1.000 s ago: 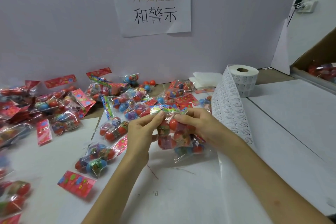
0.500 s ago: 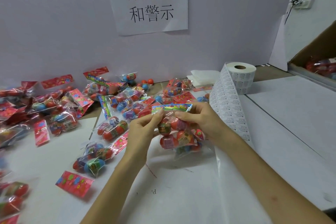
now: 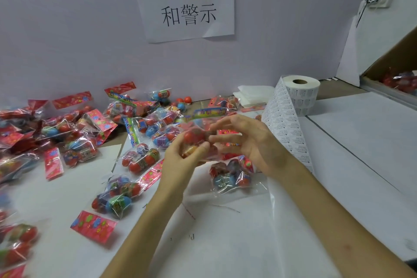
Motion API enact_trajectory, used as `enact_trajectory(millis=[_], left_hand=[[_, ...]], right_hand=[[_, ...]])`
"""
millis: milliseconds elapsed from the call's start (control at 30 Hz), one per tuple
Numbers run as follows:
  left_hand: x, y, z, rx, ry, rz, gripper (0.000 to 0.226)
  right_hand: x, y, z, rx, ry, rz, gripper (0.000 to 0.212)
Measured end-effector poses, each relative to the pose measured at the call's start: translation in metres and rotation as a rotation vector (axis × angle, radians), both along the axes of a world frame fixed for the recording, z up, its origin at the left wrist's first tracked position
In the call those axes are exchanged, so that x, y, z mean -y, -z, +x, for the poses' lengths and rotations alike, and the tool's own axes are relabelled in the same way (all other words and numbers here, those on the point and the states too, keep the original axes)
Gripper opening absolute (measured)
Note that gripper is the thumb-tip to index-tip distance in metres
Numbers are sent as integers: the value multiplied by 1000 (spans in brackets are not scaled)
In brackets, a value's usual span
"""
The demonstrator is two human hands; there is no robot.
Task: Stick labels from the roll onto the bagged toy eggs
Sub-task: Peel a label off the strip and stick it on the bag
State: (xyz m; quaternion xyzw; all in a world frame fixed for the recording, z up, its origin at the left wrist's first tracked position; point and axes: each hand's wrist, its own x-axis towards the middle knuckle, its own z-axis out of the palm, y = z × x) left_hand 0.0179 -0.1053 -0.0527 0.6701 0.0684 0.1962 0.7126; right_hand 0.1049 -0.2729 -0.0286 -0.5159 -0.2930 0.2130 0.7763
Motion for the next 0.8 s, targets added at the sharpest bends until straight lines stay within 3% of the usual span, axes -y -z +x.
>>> enact_trajectory(millis=[100, 167, 333, 400, 633, 800], left_hand=[[-7, -2, -1, -84, 73, -191, 43], [-7, -3, 0, -117, 122, -218, 49], [0, -2, -1, -157, 219, -151, 49], [1, -3, -2, -179, 230, -118, 48], [-3, -2, -1, -247, 222, -43, 33], [-2, -4, -2, -181, 155, -52, 44]], right_hand=[[2, 2, 3, 42, 225, -52, 8], [2, 4, 6, 104, 338, -135, 3], [-5, 10, 0, 179, 265, -343, 23], [-6, 10, -1, 167, 259, -327, 15], [-3, 9, -1, 196, 219, -291, 33], [-3, 5, 0, 204, 293, -339, 16]])
